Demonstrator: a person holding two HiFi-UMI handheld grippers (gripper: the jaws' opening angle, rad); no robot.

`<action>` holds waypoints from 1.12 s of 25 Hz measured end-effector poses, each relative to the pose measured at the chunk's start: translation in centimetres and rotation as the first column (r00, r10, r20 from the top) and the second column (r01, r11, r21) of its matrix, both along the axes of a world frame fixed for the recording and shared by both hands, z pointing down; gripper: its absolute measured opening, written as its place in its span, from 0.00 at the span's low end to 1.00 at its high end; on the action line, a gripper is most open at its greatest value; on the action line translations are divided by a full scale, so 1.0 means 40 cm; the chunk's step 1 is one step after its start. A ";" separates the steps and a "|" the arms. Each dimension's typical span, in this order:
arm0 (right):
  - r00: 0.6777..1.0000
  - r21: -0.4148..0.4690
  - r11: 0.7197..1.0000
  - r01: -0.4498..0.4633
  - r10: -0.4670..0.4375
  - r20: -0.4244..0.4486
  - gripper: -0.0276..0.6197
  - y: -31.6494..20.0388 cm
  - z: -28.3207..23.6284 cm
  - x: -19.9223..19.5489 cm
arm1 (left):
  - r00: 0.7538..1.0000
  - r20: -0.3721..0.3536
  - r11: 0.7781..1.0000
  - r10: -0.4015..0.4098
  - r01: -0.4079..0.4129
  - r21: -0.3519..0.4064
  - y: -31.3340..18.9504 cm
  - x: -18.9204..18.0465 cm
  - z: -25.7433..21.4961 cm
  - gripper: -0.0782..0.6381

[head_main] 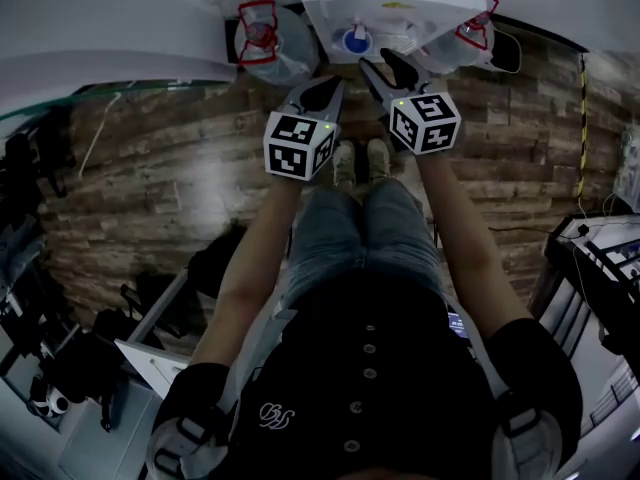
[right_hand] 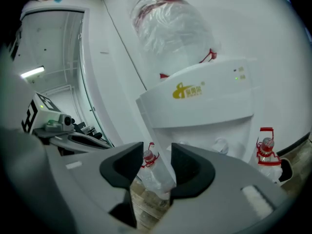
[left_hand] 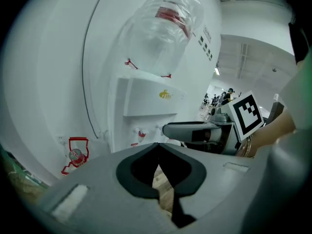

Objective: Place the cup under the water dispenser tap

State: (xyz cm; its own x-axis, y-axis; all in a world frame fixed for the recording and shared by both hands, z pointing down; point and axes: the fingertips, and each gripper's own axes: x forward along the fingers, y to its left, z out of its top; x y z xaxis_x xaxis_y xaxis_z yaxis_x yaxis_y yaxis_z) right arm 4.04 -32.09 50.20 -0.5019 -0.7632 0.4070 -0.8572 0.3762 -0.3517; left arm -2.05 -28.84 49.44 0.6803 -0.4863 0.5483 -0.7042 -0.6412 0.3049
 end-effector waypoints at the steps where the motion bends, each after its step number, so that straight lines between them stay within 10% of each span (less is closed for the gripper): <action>1: 1.000 0.008 1.000 -0.002 0.002 -0.007 0.30 0.006 -0.019 0.004 | 1.000 0.002 1.000 0.008 -0.008 -0.001 0.005 0.002 -0.011 0.11; 10: 0.996 0.131 0.991 -0.005 0.017 -0.088 0.04 0.058 -0.198 0.030 | 0.996 -0.054 0.997 0.077 -0.077 0.010 0.016 0.043 -0.124 0.11; 28: 0.977 0.202 0.974 0.103 -0.061 -0.205 0.04 0.135 -0.399 -0.006 | 0.973 -0.227 0.998 0.050 -0.043 0.038 0.060 0.081 -0.335 0.11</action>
State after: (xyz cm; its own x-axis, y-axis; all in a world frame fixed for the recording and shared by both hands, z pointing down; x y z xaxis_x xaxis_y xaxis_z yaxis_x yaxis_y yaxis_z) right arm 3.78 -26.67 34.23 -0.4924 -0.8019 0.3385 -0.8646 0.4952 -0.0846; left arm 1.19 -26.43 36.03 0.8075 -0.4665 0.3609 -0.5881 -0.6838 0.4320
